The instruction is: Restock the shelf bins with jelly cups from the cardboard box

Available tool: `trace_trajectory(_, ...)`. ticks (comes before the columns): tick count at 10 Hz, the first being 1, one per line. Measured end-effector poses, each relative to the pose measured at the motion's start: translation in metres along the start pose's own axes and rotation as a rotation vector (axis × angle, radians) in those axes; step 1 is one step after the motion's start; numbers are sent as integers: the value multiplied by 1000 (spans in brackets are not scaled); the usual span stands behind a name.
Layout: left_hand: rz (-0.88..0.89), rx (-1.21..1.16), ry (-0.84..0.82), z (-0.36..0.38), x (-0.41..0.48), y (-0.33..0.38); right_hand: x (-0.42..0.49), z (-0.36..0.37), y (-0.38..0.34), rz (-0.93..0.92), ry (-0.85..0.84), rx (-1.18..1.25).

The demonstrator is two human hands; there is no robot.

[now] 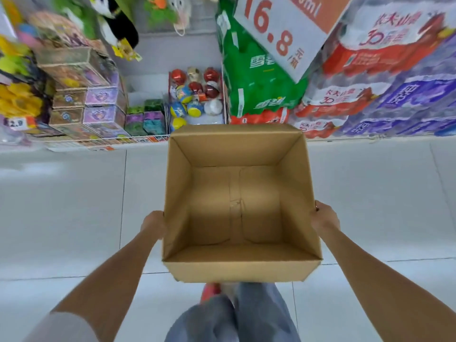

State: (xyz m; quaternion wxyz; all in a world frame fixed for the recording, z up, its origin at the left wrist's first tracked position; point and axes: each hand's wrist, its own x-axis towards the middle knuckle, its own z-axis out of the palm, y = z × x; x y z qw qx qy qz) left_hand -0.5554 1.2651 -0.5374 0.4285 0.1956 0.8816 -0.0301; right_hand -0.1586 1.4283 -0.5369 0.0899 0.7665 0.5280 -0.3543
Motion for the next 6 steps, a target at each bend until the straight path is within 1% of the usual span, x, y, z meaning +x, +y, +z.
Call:
trace_trajectory(1,-7,-34,-17,23,43,8,46,30,-10,-32,-20,27)
trace_trajectory(2,-8,18,-7,45,58,10,63,54,-14,-42,-58,-17)
trace_trajectory(3,-23,3,64,55,53,8,63,58,-18,-6,-45,-2)
trace_trajectory(4,-51,34,67,54,48,11,60,53,-22,9,-75,-8)
trace_trajectory(5,-121,30,75,45,40,16,55,41,-32,22,-96,-35)
trace_trajectory(6,-111,34,118,27,26,28,41,31,-49,-21,-5,-85)
